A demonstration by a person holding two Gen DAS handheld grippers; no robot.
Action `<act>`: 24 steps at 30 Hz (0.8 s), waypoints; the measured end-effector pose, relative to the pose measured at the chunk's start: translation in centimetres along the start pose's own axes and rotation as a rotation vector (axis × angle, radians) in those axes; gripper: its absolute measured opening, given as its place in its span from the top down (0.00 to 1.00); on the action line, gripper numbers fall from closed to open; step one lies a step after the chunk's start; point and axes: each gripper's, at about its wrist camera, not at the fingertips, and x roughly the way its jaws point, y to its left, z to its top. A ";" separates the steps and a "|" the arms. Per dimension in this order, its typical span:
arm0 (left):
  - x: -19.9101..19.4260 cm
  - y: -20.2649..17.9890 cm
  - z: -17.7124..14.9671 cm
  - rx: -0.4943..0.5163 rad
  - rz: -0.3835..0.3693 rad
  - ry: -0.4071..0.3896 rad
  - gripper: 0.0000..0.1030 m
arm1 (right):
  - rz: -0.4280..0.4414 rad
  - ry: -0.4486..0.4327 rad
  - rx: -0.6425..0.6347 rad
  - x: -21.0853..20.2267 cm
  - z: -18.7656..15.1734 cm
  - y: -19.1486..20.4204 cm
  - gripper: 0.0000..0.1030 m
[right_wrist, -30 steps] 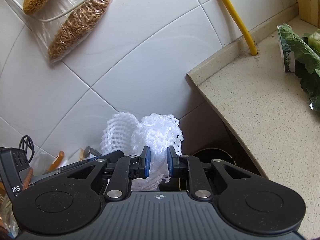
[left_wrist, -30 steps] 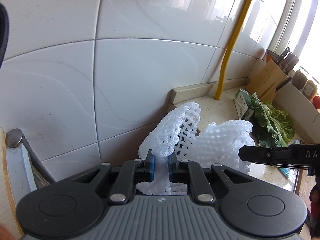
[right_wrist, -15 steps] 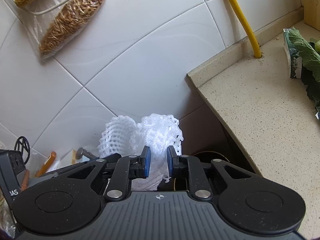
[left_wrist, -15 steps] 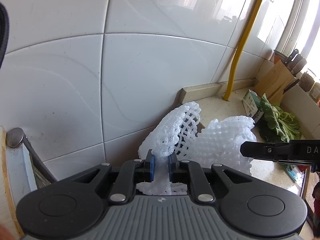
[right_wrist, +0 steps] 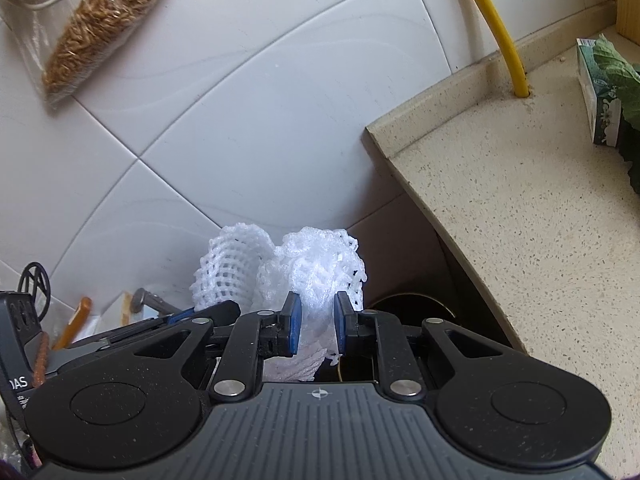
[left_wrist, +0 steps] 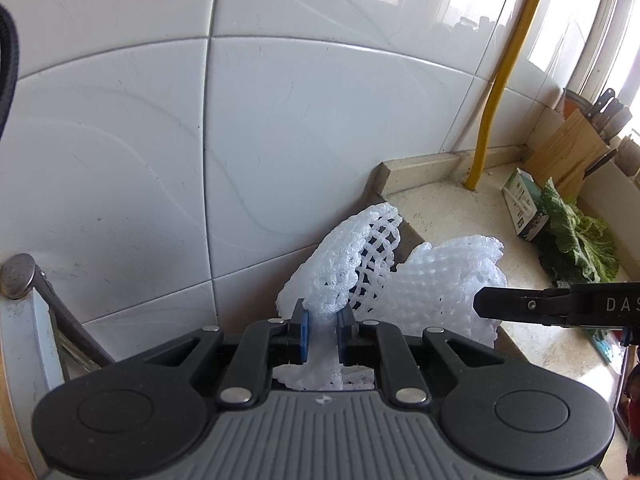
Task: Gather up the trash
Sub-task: 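Lift both white foam nets and carry them over the black bin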
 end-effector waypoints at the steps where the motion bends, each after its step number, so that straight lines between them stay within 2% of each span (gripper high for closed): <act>1: 0.2 -0.1 0.0 0.005 0.007 0.004 0.89 | -0.002 0.003 0.001 0.1 0.0 -0.1 0.78; 11: 2.0 -0.4 -0.5 0.047 0.072 0.039 0.89 | -0.017 0.030 -0.006 1.4 0.1 -0.7 0.78; 24: 4.2 -0.9 -1.1 0.076 0.101 0.106 0.89 | -0.045 0.087 0.001 3.4 -0.1 -2.0 0.78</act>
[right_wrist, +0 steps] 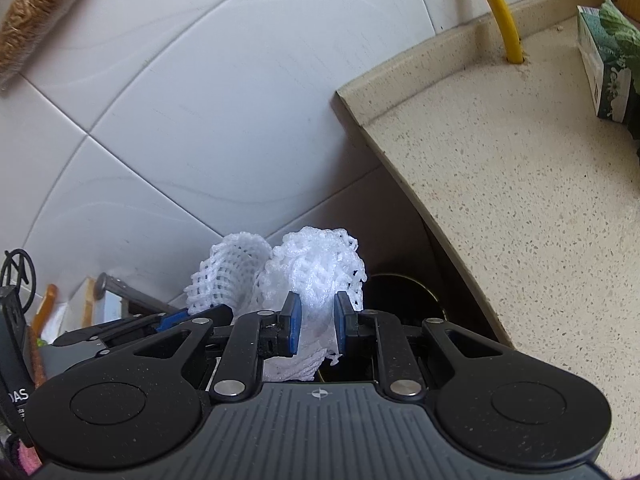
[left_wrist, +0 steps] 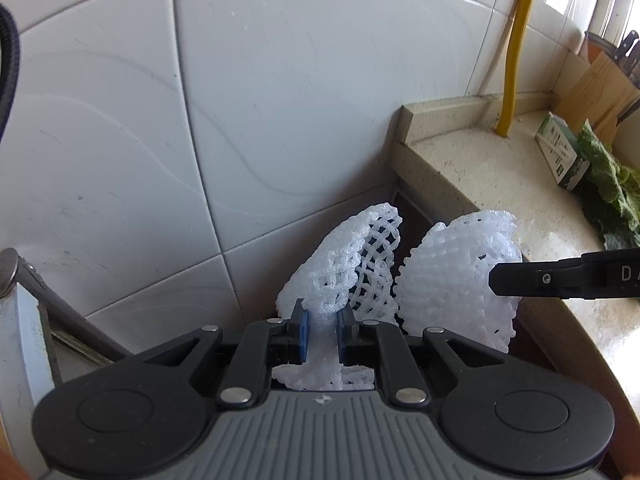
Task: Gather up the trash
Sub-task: 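Lift both white foam nets and carry them over the black bin, then open both grippers to drop the foam nets into the bin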
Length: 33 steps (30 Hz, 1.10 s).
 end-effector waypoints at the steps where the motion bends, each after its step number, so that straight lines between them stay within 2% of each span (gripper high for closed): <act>1: 0.2 0.0 0.0 0.001 -0.001 0.006 0.89 | -0.003 0.004 0.001 0.1 0.0 -0.1 0.78; 12: 2.4 -0.2 0.1 0.006 0.003 0.056 0.89 | -0.040 0.059 0.011 2.0 -0.2 -1.2 0.77; 17: 3.2 -0.3 0.0 0.010 0.009 0.073 0.87 | -0.054 0.073 0.018 2.7 -0.2 -1.4 0.70; 27: 3.5 -0.5 -0.2 0.026 -0.004 0.084 0.67 | -0.056 0.063 0.038 2.7 -0.4 -2.2 0.67; 33: 3.2 -0.7 -0.5 0.042 0.005 0.079 0.61 | -0.057 0.043 0.050 1.8 -0.6 -2.5 0.66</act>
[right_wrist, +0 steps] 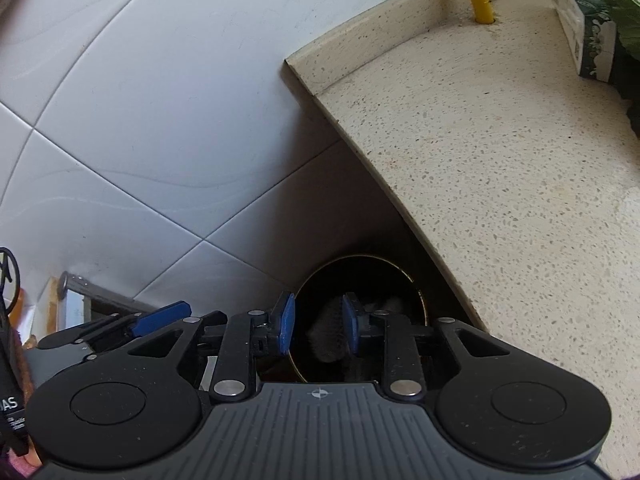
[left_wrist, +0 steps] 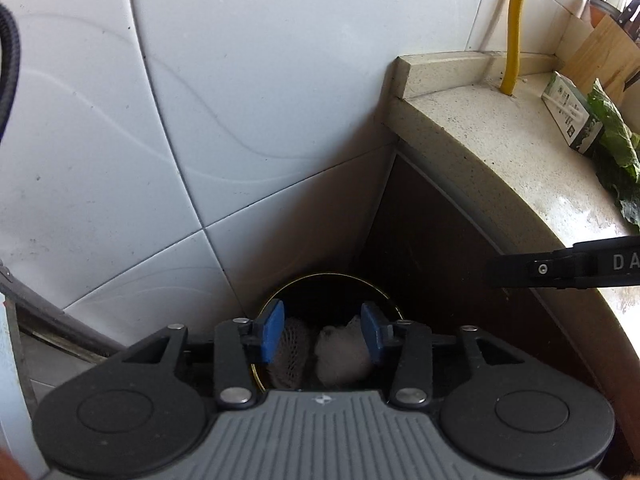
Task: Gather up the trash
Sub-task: 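Open both grippers to drop the foam nets into the bin, then move both open grippers back to the vegetables on the counter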
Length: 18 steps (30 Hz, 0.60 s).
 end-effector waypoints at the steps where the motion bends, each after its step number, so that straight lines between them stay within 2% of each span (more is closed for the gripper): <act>1: -0.1 -0.1 0.0 0.005 0.005 -0.003 0.60 | 0.000 -0.004 0.002 -0.2 -0.1 -0.1 0.66; 12: -0.1 -0.6 -0.4 0.045 0.045 -0.009 0.57 | -0.022 -0.054 0.033 -2.9 -1.6 -1.0 0.61; 18: -0.2 -1.4 -0.7 0.080 0.040 -0.008 0.57 | -0.045 -0.078 0.048 -4.4 -2.7 -1.5 0.60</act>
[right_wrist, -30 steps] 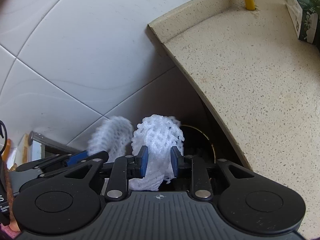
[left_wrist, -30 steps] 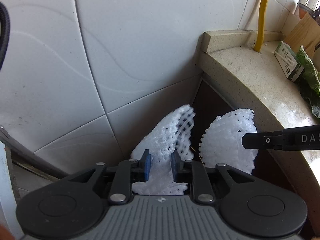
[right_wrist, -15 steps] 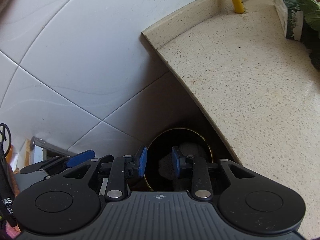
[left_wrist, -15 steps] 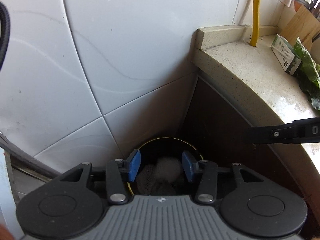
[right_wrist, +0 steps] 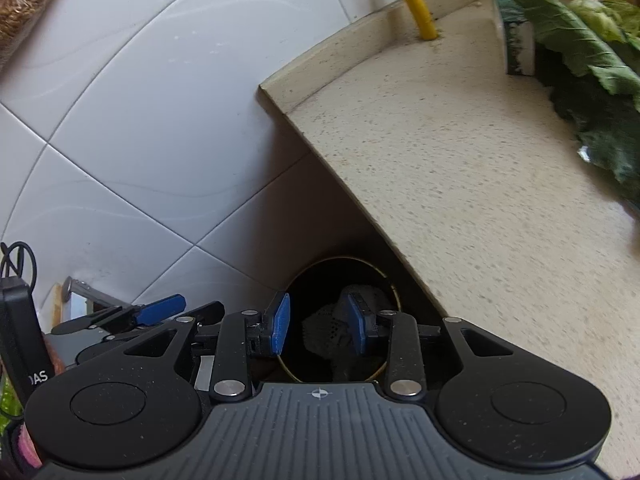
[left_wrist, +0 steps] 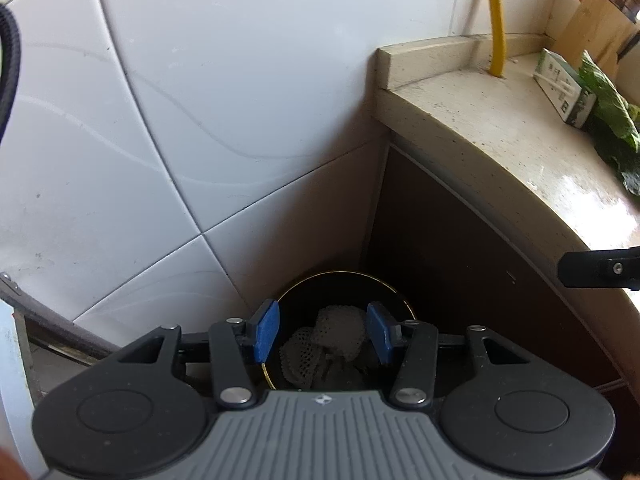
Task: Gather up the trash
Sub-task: 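Move both open grippers back to the vegetables on the counter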
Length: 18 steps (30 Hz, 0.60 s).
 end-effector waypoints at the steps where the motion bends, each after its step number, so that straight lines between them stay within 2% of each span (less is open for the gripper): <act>1: -0.1 -0.2 0.0 0.006 0.001 -0.001 0.57 | -0.004 -0.008 0.001 -0.3 -0.2 -0.1 0.59; 4: -0.5 -0.7 0.0 0.023 0.001 -0.005 0.56 | -0.014 -0.027 0.003 -1.4 -0.5 -0.6 0.53; 13: -2.9 -4.1 1.2 0.066 0.022 -0.065 0.55 | 0.006 -0.063 -0.023 -4.5 0.3 -2.6 0.50; 18: -4.2 -7.3 2.3 0.114 0.021 -0.111 0.50 | -0.002 -0.097 -0.033 -6.6 0.9 -4.3 0.48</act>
